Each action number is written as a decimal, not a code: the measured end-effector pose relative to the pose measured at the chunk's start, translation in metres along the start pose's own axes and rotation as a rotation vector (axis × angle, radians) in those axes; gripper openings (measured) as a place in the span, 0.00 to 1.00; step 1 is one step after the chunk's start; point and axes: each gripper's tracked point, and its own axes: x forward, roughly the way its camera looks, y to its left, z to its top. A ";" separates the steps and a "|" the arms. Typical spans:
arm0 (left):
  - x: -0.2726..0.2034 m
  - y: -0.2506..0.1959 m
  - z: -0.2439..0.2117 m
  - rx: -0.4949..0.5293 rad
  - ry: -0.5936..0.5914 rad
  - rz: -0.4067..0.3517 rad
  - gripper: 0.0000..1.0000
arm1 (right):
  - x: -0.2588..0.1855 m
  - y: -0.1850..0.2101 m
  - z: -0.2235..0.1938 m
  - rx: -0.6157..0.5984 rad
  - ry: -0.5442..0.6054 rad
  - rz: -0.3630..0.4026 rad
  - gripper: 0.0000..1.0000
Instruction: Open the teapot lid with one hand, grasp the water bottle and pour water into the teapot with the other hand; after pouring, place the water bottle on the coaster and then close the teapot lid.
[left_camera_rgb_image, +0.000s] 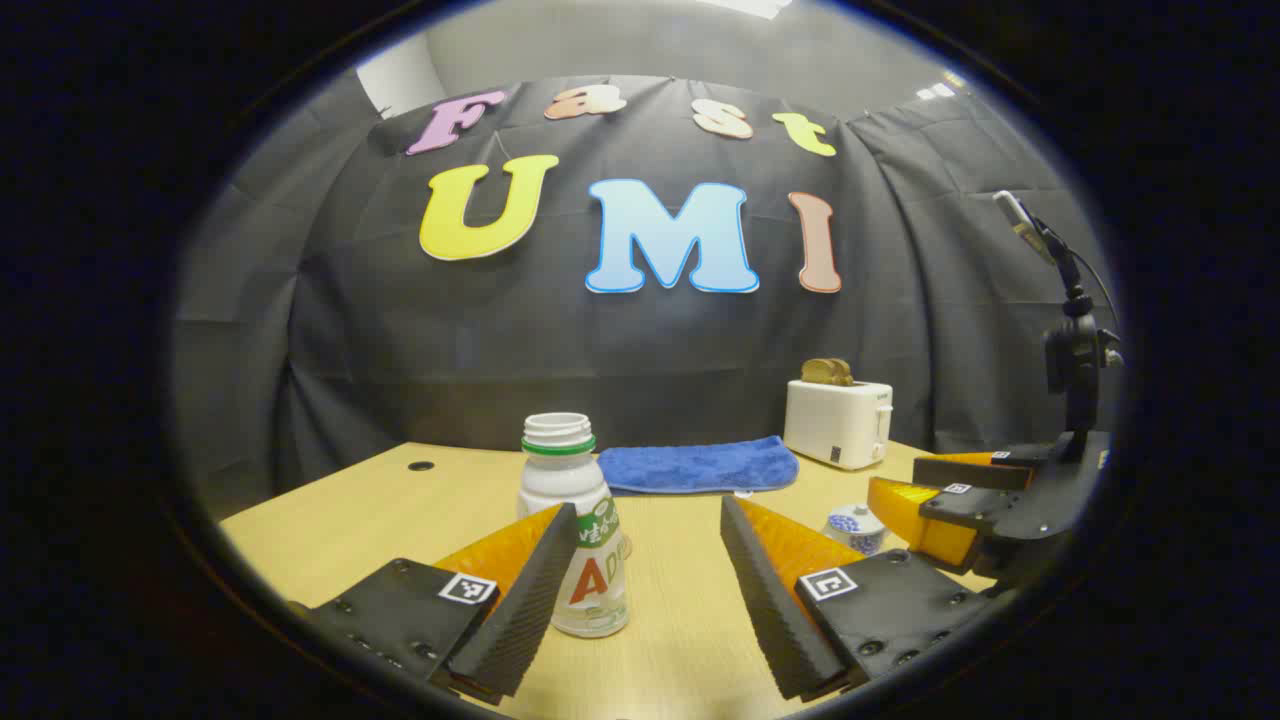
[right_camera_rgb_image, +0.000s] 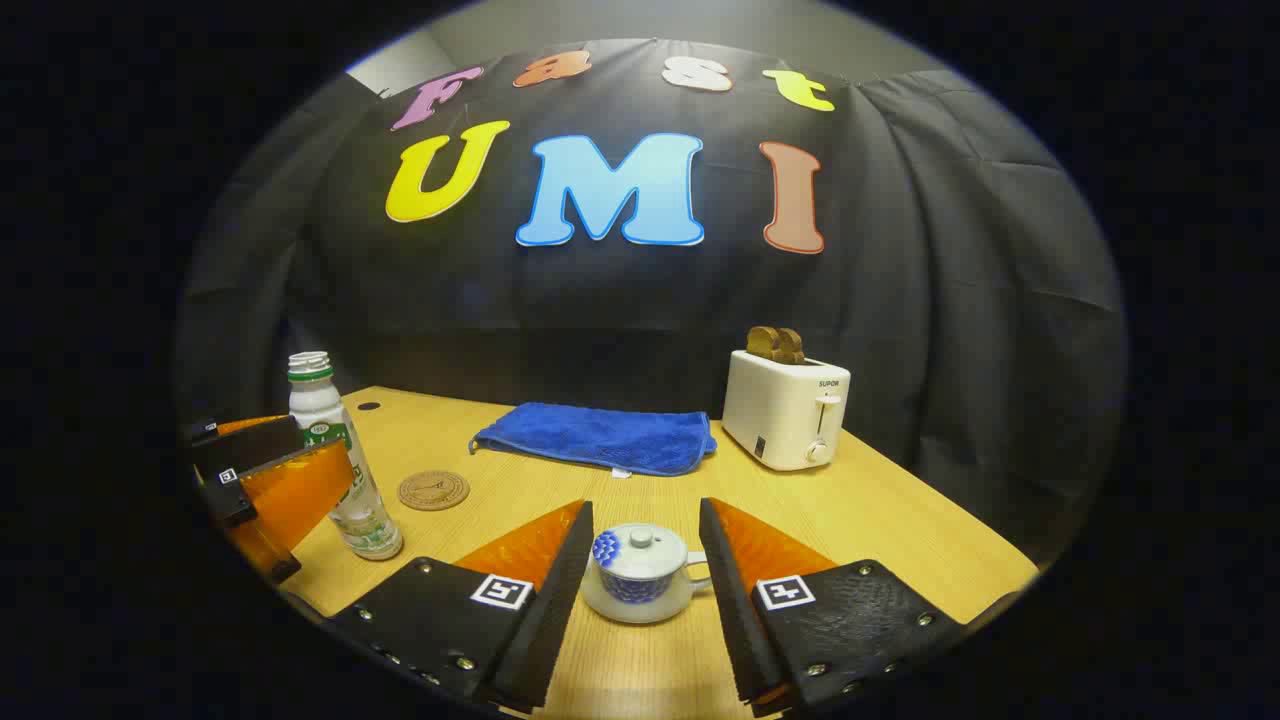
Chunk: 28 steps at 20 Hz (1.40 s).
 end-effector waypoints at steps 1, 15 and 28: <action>-0.001 0.001 0.001 0.002 -0.003 0.003 1.00 | -0.002 0.000 0.002 0.000 0.003 -0.004 0.66; -0.005 0.008 0.008 0.003 -0.014 0.017 0.94 | 0.024 0.001 -0.010 -0.027 0.051 -0.005 0.36; -0.008 0.011 0.010 -0.018 -0.015 0.019 0.94 | 0.042 0.006 -0.026 0.002 0.091 0.033 0.36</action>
